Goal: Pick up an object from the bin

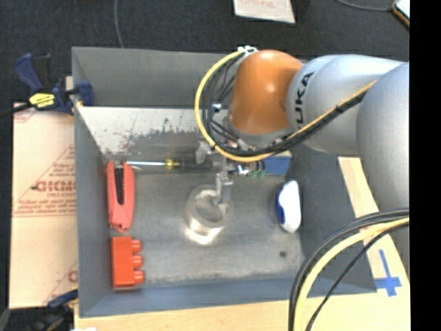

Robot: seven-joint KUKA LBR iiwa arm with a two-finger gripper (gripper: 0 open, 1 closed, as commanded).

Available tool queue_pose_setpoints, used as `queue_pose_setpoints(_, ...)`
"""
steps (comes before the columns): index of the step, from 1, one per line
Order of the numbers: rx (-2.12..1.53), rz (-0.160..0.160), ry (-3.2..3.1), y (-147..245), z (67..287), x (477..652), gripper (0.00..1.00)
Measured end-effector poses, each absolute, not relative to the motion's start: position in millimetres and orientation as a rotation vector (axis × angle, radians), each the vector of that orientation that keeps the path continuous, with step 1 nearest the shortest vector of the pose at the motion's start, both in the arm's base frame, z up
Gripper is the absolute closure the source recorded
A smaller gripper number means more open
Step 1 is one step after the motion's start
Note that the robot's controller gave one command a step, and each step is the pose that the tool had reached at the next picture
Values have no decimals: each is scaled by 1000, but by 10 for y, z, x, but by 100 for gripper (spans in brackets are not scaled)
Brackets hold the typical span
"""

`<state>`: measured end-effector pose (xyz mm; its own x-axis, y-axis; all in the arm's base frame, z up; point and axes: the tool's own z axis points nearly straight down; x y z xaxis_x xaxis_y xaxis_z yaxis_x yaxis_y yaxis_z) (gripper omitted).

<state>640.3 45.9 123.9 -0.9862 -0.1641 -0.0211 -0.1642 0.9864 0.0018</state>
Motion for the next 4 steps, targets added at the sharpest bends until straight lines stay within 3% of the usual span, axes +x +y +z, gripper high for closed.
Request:
queue_pose_setpoints(2,-121,10,3113,445,727,6220,0)
queue_pose_setpoints(3,-121,10,3118,506,717,6082,100)
queue_pose_setpoints(4,-120,10,3118,506,719,6082,100)
